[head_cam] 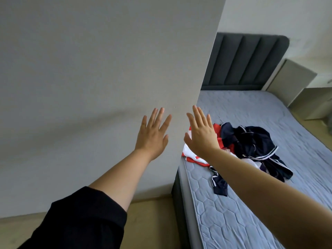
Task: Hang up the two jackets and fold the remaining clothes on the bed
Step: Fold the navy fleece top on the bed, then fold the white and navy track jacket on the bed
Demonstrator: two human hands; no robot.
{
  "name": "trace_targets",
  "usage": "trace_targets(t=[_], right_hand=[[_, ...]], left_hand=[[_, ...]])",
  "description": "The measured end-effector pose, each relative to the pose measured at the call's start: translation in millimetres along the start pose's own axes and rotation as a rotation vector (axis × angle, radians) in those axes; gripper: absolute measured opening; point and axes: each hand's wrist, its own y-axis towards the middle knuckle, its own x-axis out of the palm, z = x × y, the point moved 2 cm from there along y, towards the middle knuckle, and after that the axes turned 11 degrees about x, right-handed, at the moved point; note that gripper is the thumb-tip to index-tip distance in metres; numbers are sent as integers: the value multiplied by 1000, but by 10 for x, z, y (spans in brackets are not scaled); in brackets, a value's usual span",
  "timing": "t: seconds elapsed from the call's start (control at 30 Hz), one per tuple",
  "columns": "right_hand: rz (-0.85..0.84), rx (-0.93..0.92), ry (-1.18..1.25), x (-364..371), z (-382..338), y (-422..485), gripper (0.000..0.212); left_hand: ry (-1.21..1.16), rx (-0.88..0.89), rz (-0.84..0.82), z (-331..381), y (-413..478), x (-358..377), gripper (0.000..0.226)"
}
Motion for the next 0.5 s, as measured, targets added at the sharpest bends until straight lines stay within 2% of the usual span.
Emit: trace_targets(t=[0.23,0.5], right_hand=[[6,-148,117,1047,336,-122,60],[116,-99,306,2441,628,-495,59]], left_hand=[[-73,-53,33,401,-74,908,73],[-62,-67,137,762,-331,2106,72]])
